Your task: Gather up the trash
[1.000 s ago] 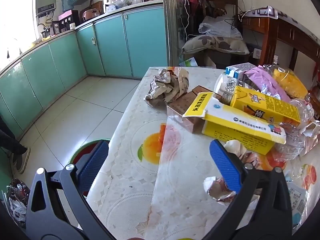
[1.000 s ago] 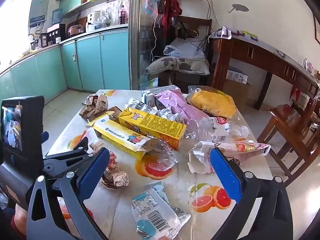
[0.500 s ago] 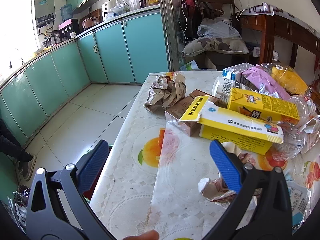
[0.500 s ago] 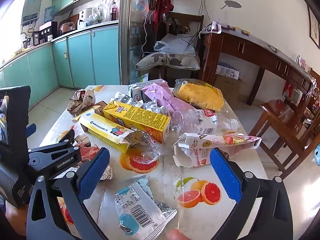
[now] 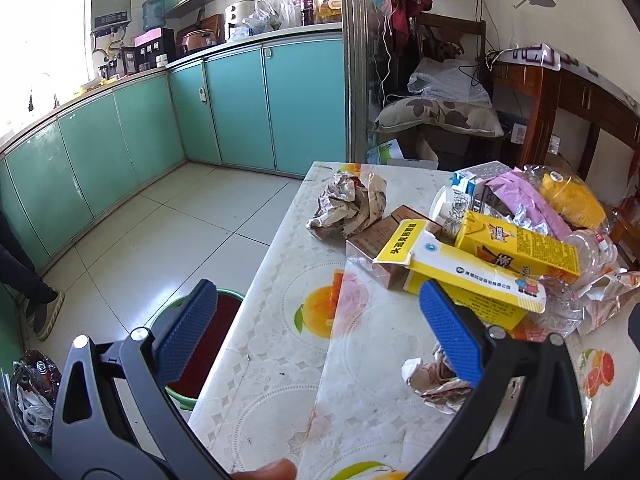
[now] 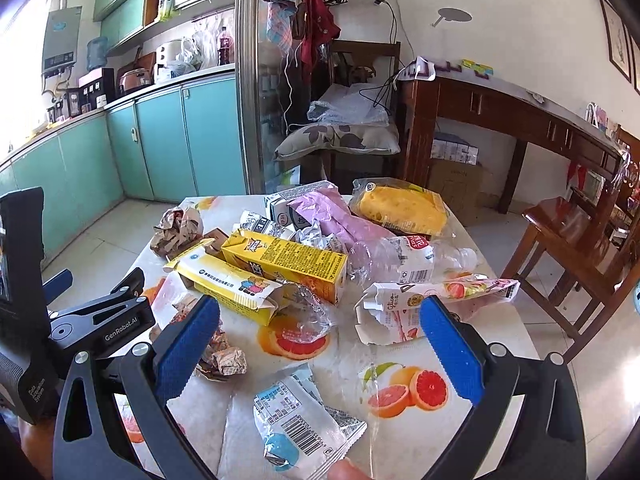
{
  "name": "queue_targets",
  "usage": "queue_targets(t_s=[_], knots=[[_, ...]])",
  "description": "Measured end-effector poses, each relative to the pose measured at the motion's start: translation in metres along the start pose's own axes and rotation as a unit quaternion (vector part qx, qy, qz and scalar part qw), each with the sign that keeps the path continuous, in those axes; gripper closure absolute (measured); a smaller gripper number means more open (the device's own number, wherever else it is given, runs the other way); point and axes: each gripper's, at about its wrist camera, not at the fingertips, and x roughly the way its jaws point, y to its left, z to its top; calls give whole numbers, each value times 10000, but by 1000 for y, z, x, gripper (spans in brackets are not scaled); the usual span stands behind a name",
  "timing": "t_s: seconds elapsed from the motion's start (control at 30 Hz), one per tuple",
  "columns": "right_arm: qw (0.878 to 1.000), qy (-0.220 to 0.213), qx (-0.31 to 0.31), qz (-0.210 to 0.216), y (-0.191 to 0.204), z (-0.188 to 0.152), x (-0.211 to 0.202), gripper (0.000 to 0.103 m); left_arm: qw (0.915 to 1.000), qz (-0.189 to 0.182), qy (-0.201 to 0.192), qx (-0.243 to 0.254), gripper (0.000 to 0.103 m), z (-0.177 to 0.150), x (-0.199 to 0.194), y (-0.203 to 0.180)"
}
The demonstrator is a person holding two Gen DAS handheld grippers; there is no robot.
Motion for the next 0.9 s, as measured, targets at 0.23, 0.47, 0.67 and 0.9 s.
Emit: queue_targets(t_s=[0.23, 0.47, 0.67, 0.9], knots=[[9978, -555, 365, -64, -6, 2, -15, 7, 9988, 293, -289, 255, 3, 2, -11, -3], [9963, -747, 418, 9, -10, 3, -22, 7, 9992, 31, -370, 125, 3, 6, -18, 4], [9978, -645, -166, 61, 5, 4, -23, 7, 9991, 27, -416, 13, 3, 9, -24, 9], [9971, -713, -230, 94, 9, 4, -27, 7, 9995, -40, -310, -33, 3, 9, -21, 11]])
